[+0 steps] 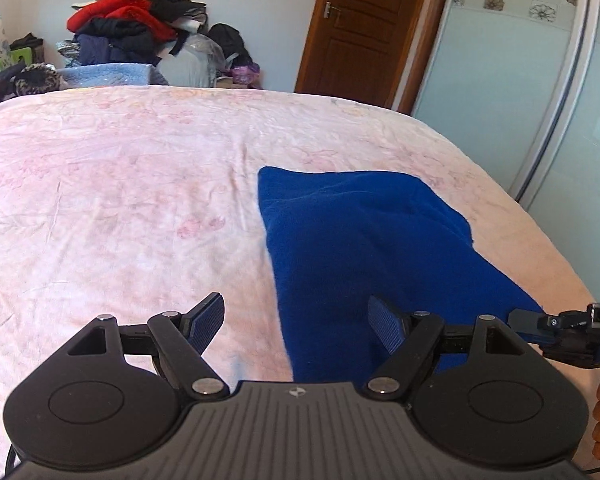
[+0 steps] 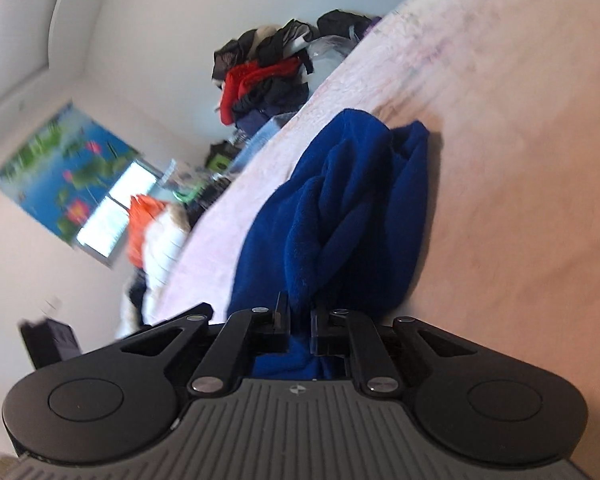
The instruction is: Fold small clothes
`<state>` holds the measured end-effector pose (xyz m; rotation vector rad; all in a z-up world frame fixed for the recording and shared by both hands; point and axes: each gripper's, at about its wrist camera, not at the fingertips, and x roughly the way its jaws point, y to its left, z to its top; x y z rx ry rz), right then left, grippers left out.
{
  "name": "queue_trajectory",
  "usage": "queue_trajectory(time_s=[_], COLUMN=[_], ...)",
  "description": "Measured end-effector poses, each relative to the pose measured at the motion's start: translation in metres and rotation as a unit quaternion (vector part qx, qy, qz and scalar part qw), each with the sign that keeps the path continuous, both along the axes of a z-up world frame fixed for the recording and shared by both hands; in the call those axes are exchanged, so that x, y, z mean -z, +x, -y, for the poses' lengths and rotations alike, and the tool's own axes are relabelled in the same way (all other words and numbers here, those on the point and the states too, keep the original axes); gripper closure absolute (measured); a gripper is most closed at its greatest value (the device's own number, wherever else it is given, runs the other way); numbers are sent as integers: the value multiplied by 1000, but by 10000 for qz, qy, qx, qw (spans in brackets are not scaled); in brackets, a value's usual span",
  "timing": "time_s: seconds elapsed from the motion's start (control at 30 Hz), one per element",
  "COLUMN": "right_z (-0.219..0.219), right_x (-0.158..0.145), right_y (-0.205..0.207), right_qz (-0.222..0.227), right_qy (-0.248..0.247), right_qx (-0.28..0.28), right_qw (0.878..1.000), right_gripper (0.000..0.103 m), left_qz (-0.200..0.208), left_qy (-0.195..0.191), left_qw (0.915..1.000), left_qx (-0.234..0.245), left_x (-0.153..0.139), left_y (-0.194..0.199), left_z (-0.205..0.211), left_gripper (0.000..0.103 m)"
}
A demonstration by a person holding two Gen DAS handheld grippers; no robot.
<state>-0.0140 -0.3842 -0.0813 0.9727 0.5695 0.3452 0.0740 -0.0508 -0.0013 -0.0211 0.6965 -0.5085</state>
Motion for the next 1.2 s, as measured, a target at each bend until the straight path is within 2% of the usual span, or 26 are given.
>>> queue_trajectory(time_s=[0.07,0.17,0.2,0.27,0.33,0.4,0.43,0.57,0.67,0.73,0.87,0.97,1.07,1.2], right_z=[1,-2,-3,-4,-4,-6,-6,-7,-7,-6,-2,-3,-7,-7], right_x=[4,0,-2,-4,-6,-7,-7,-10,-17,-20,-15,-13,-13,-14], right_y=[-2,0,0,1,6,11,14,17,18,18,16,20,23,19], right_qz=[-52,-345,-333,-244,-197,-197,-209,18,235,337,427,401,426,361], right_qy=[131,-509,-554,-353,-249,-174,-123,525,980,1226,1757,1782,1782,1707], right_qx=[80,352,342,301,220,197,203,285,323,313,357,365,296,405], right_qw=[9999,9975,9973,9986,9993,9995,9995,9982,9944,9914,9829,9825,9826,9838], right_gripper=[90,88,87,86,80,79,89,91,91,91,91,91,91,91], left_qz=[123,330,449,777,1059,1290,1426,2049,2382,2479,2436,2416,2488,2018], left_qy=[129,478,575,856,1159,1465,1580,1982,2385,2579,2609,2462,2429,2321], left_qw=[9998,9973,9958,9900,9823,9738,9692,9470,9328,9284,9306,9343,9362,9514], left_qx=[128,460,555,809,1018,1169,1235,1482,1276,1006,807,906,506,-147], left_x=[1,5,6,10,17,21,23,31,43,47,49,46,44,42], left_y=[-4,-19,-24,-38,-49,-57,-62,-75,-76,-73,-69,-73,-68,-45], left_z=[7,19,21,27,33,43,47,72,88,92,77,64,62,48], left_gripper=[24,24,24,21,17,17,17,17,16,16,16,16,16,16])
